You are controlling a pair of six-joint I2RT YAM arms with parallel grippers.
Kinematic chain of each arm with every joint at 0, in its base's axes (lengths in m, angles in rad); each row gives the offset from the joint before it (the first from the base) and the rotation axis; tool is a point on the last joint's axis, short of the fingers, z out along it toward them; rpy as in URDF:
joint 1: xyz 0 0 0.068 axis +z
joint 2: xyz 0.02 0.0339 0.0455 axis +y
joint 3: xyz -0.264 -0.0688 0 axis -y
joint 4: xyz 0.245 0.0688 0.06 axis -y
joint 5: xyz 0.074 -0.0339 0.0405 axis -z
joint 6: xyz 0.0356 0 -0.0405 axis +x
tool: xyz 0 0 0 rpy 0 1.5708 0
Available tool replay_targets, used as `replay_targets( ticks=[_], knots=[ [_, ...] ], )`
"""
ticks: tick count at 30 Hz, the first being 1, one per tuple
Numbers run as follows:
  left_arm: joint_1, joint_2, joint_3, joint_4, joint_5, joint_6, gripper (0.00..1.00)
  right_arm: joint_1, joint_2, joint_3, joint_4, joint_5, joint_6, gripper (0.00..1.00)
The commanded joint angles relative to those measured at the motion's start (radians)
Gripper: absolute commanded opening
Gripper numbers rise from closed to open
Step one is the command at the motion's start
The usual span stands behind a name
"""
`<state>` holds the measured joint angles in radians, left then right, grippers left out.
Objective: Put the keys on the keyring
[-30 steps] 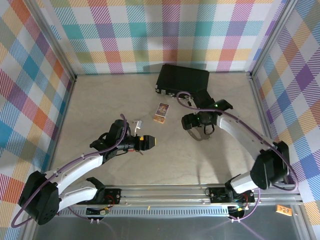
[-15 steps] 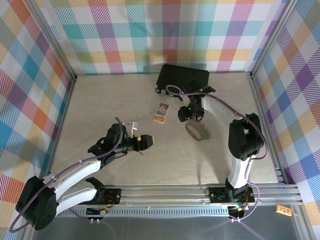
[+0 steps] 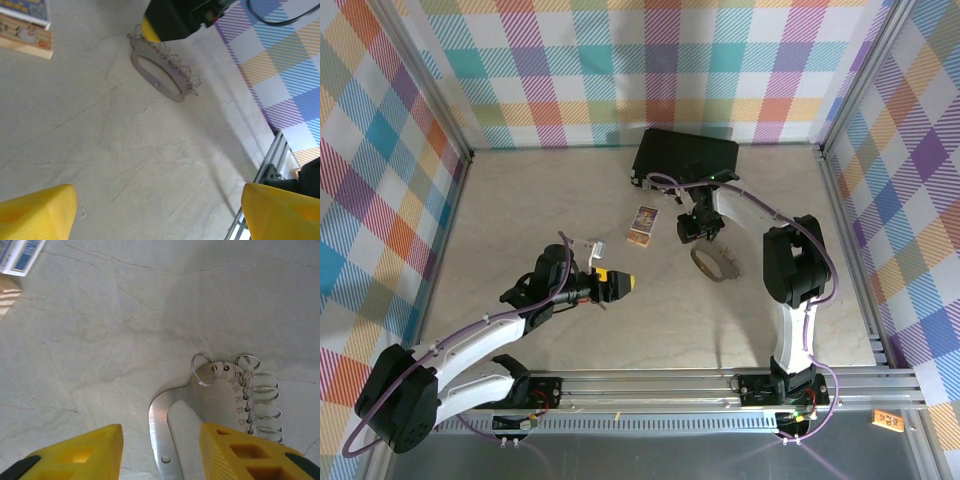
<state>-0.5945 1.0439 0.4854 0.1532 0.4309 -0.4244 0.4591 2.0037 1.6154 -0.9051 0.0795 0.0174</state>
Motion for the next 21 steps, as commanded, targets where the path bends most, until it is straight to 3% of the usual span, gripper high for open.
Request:
replay_targets(
  ticks=[1, 21],
  knots=[
    [-0.008, -0.002, 0.002, 0.077, 0.041, 0.03, 0.85, -0.001, 0.027, 0.052, -0.039, 0.033, 0.008, 0.43],
    [-0.008, -0.025, -0.014, 0.077, 0.032, 0.048, 0.85, -0.001, 0.166, 0.175, -0.128, 0.084, -0.045, 0.34]
  ],
)
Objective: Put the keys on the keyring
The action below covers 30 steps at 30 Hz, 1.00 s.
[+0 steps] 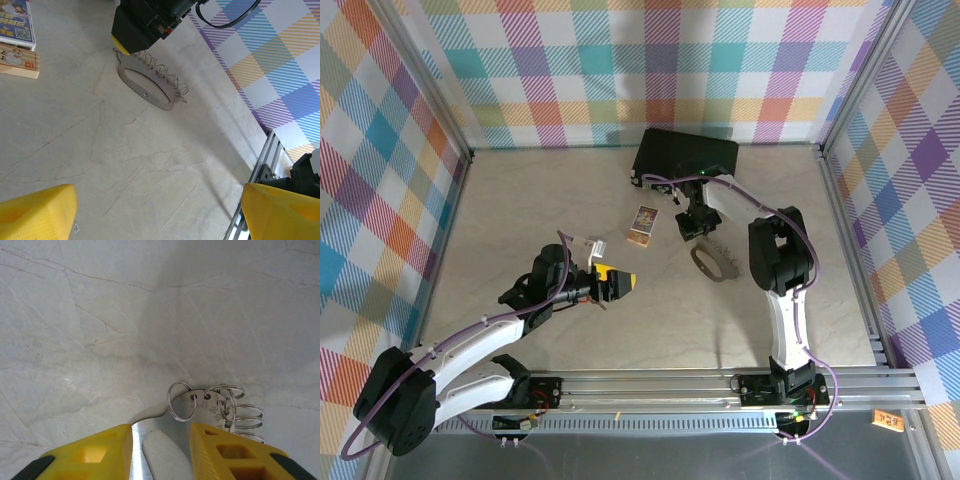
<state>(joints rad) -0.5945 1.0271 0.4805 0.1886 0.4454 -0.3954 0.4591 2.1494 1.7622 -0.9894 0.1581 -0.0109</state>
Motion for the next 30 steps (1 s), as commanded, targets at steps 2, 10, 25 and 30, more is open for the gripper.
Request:
replay_targets(
  ticks=[2, 10, 25, 30],
  knots=[
    [-0.008, -0.01, -0.01, 0.04, 0.016, 0.02, 0.85, 0.0, 0.024, 0.029, -0.046, 0.006, -0.018, 0.33],
    [-0.008, -0.01, -0.005, 0.051, 0.021, 0.011, 0.85, 0.0, 0.032, 0.029, -0.057, 0.011, -0.021, 0.33],
    [-0.008, -0.055, -0.021, 0.061, 0.024, 0.011, 0.85, 0.0, 0.081, 0.088, -0.094, 0.045, -0.032, 0.3],
    [-0.008, -0.055, -0.023, 0.064, 0.021, 0.012, 0.85, 0.0, 0.093, 0.094, -0.1, 0.052, -0.033, 0.3]
  ],
)
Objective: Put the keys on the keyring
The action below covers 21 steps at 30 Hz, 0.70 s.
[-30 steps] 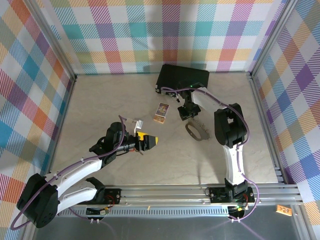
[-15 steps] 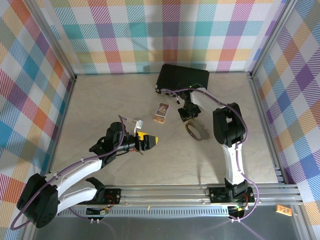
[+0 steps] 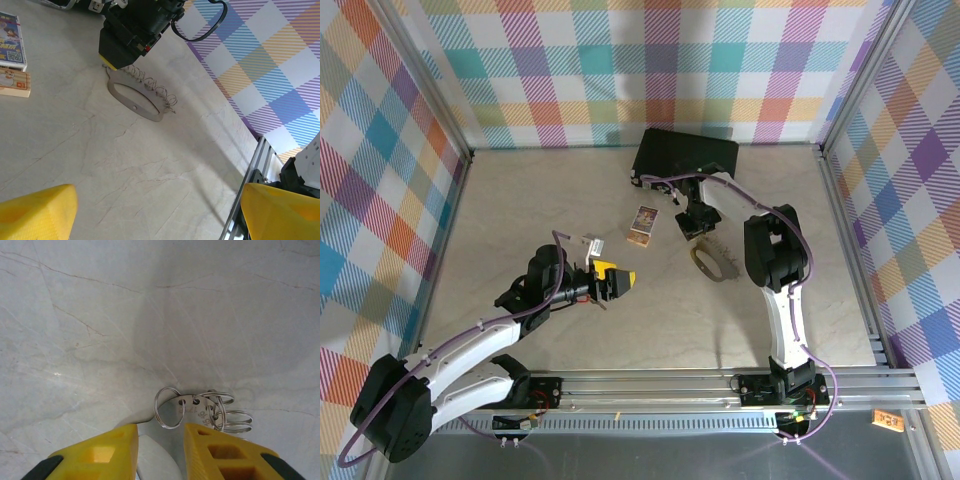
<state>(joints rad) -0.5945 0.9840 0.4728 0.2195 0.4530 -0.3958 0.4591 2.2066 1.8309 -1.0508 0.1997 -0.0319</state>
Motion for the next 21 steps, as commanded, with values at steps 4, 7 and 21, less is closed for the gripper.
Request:
replay_targets(
  ticks=[4, 7, 21],
  knots=[
    [-0.008, -0.01, -0.014, 0.035, 0.015, 0.011, 0.85, 0.001, 0.044, 0.031, -0.041, 0.007, -0.014, 0.3],
    [-0.008, -0.014, -0.016, 0.034, 0.013, 0.011, 0.85, 0.002, 0.053, 0.039, -0.046, 0.01, -0.014, 0.3],
    [-0.008, -0.026, -0.026, 0.041, 0.012, 0.004, 0.85, 0.018, 0.093, 0.086, -0.069, 0.076, -0.02, 0.26]
  ],
)
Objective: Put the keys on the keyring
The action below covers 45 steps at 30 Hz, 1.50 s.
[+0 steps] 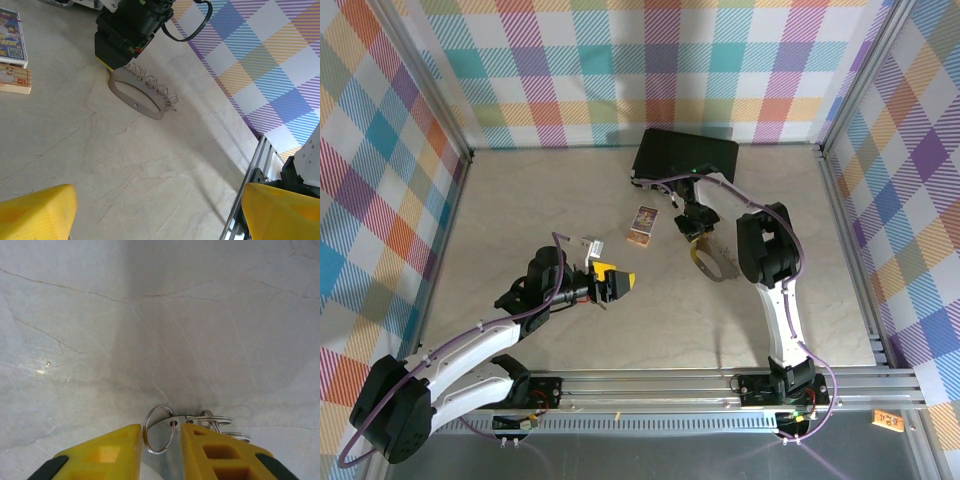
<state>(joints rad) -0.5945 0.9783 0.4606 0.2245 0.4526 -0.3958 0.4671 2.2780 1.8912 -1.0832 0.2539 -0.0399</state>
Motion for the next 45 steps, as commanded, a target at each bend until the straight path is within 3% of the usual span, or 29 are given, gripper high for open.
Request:
replay_targets(
  ticks=[1, 33, 45],
  knots=[
    [-0.008, -0.021, -0.016, 0.038, 0.011, 0.003, 0.86, 0.01, 0.023, 0.029, -0.038, 0.024, -0.013, 0.25],
    [-0.008, -0.072, -0.025, 0.022, -0.014, 0.005, 0.85, 0.034, 0.037, 0.06, -0.067, 0.102, -0.047, 0.09],
    [-0.008, -0.106, 0.003, -0.042, -0.044, 0.013, 0.85, 0.047, -0.031, -0.008, -0.008, 0.049, -0.049, 0.01]
  ],
)
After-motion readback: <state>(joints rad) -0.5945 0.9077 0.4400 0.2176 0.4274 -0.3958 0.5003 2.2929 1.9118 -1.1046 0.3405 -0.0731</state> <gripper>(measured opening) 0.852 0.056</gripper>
